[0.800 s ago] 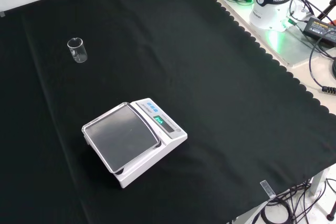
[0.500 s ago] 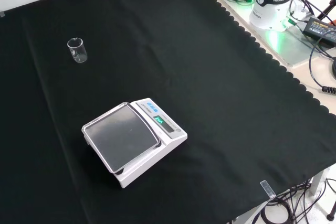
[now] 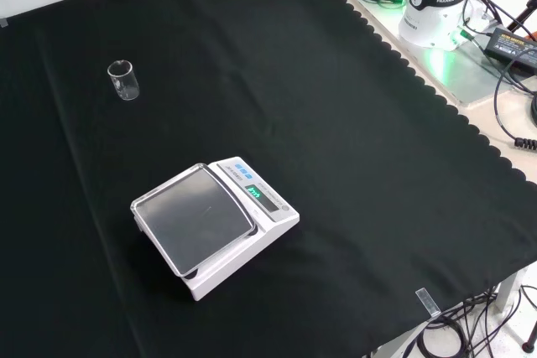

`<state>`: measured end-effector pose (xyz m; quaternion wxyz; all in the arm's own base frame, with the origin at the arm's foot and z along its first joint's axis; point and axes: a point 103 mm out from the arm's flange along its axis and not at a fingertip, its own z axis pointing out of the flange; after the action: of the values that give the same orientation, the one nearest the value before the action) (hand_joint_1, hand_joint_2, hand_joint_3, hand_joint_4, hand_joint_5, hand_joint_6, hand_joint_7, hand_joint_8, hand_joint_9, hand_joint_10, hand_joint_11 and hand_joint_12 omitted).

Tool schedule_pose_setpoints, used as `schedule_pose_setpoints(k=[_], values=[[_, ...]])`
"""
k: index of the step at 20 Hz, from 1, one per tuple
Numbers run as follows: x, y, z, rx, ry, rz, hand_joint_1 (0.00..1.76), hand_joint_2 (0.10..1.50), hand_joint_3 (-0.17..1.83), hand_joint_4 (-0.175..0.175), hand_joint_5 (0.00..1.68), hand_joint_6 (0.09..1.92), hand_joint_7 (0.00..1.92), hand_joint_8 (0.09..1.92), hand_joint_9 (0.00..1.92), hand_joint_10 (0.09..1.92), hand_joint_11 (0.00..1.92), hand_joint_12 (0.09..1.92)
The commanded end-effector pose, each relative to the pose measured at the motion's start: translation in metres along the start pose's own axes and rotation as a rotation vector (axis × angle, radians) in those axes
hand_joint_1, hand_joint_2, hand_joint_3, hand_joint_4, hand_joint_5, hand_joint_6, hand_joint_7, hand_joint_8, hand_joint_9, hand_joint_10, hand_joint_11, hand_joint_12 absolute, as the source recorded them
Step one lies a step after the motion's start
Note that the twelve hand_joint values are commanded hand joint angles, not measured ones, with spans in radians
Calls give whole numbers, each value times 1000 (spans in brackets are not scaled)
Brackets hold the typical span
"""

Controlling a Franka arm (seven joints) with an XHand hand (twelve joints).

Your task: Pick up the beaker.

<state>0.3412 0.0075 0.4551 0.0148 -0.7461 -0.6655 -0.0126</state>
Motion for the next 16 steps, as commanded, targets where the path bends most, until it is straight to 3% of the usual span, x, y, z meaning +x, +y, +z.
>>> schedule_pose_setpoints(k=[1,4,6,9,16], values=[[1,79,52,-45,102,48,84,1048,259,-63,175,87,171,87,158,87,0,1324],[-4,114,70,-67,110,41,88,1063,212,-66,195,87,162,87,127,154,0,1358],[-15,137,83,-92,123,47,91,1076,174,-68,209,87,101,259,40,396,0,1383],[-29,171,105,-110,126,58,96,1078,152,-70,219,87,14,511,4,542,0,1407],[-69,231,162,-45,196,87,113,1069,142,-74,230,87,0,609,0,592,0,1434]])
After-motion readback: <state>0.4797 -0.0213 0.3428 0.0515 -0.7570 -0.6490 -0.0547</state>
